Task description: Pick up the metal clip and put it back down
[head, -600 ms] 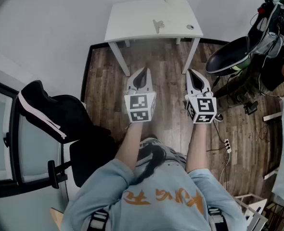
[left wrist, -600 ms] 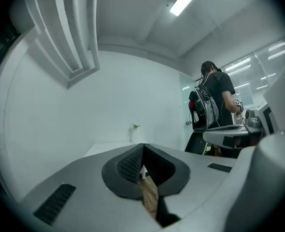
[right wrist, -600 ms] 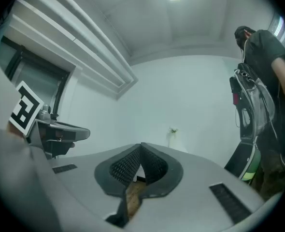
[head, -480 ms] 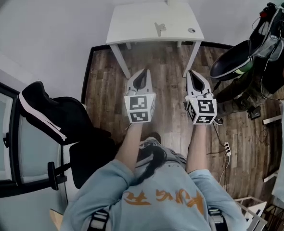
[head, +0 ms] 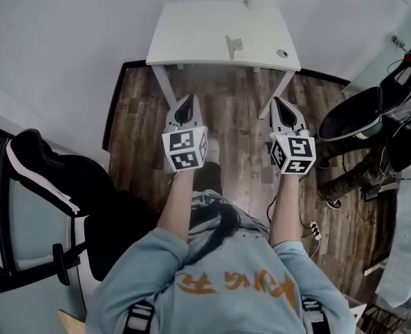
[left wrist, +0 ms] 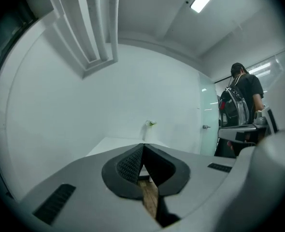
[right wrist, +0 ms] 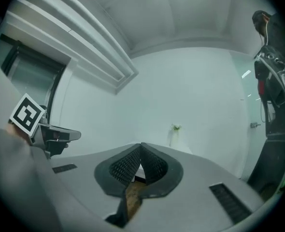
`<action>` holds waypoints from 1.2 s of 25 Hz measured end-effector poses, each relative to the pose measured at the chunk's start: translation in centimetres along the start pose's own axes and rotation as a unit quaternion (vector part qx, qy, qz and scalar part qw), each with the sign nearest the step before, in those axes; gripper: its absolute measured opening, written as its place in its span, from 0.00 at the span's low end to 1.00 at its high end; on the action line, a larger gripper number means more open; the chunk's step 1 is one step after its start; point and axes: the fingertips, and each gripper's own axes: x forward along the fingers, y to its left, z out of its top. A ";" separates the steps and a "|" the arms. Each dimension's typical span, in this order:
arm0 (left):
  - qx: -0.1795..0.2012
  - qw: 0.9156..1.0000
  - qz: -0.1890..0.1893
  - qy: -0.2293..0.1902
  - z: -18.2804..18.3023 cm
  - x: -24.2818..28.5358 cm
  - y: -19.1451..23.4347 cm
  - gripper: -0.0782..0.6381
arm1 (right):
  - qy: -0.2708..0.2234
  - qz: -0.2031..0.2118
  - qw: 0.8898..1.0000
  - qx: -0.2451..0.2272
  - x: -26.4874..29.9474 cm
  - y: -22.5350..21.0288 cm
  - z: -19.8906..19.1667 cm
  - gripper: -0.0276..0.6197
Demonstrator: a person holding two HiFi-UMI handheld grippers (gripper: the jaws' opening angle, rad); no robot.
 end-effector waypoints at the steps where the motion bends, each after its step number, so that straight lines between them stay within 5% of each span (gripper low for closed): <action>1: -0.002 1.000 -0.004 -0.001 -0.3 1.9 0.0 0.14 | 0.003 -0.005 1.000 0.000 1.6 -1.2 -0.5 0.06; 12: -0.023 0.998 -0.034 0.051 -1.2 27.3 4.0 0.14 | 0.069 0.019 0.997 0.027 25.8 -7.7 -5.4 0.06; 17: -0.044 0.995 -0.028 0.080 -0.9 37.2 7.0 0.14 | 0.096 -0.002 0.994 0.044 33.8 -12.4 -5.7 0.06; 23: -0.042 0.993 -0.037 0.109 -2.0 45.0 7.5 0.14 | 0.123 -0.003 0.991 0.058 40.9 -15.1 -7.8 0.06; 30: -0.035 0.987 -0.031 0.153 -5.6 47.9 5.8 0.14 | 0.157 -0.010 0.982 0.101 42.2 -19.2 -12.3 0.06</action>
